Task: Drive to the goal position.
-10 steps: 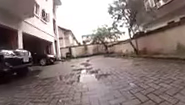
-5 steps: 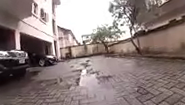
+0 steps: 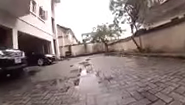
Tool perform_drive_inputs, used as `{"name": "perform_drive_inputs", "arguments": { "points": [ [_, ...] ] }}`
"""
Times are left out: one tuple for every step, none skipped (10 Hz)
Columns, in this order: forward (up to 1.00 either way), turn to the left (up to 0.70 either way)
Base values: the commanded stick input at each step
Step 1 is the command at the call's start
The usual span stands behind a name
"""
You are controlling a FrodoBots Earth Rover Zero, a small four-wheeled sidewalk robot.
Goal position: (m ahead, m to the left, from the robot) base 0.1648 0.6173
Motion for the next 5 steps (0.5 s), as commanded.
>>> {"name": "perform_drive_inputs", "arguments": {
  "points": [
    [0.20,0.00],
    [0.20,0.00],
    [0.19,0.00],
    [0.18,0.00],
    [0.13,0.00]
  ]
}}
